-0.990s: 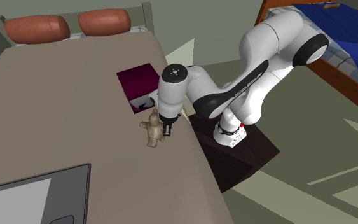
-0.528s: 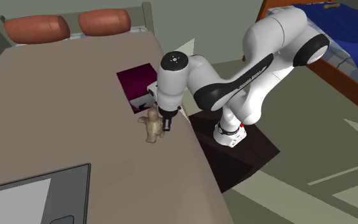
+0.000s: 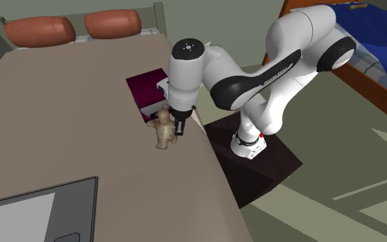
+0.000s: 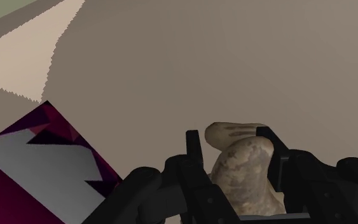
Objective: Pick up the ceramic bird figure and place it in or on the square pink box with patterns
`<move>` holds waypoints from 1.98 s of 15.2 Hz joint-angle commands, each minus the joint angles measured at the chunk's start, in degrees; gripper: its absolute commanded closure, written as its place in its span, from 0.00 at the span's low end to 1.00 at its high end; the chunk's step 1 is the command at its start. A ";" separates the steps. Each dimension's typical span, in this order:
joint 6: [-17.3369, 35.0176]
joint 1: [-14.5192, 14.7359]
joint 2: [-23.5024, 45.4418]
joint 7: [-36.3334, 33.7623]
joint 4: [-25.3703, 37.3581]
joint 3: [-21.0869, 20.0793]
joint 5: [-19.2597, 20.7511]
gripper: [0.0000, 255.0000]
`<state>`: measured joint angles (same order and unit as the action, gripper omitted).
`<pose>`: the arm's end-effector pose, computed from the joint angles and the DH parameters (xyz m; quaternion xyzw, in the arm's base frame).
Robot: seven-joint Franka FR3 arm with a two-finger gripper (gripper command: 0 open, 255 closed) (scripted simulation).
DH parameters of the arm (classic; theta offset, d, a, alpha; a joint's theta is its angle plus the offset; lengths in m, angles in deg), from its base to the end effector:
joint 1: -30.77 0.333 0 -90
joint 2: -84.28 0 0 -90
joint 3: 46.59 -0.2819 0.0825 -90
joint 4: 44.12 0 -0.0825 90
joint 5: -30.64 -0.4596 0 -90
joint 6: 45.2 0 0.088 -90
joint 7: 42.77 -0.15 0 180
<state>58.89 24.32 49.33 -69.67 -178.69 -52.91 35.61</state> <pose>0.4728 -0.0124 0.4727 0.9690 -0.2326 0.0527 0.0638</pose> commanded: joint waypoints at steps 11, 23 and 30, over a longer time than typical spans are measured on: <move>-8.99 -0.24 1.28 1.04 10.36 0.12 0.03 1.00; -17.75 -0.60 4.30 1.95 22.18 0.04 0.25 1.00; -16.36 -2.82 4.45 10.33 21.97 6.83 2.98 1.00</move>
<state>42.19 21.84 53.57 -60.67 -156.79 -47.10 38.15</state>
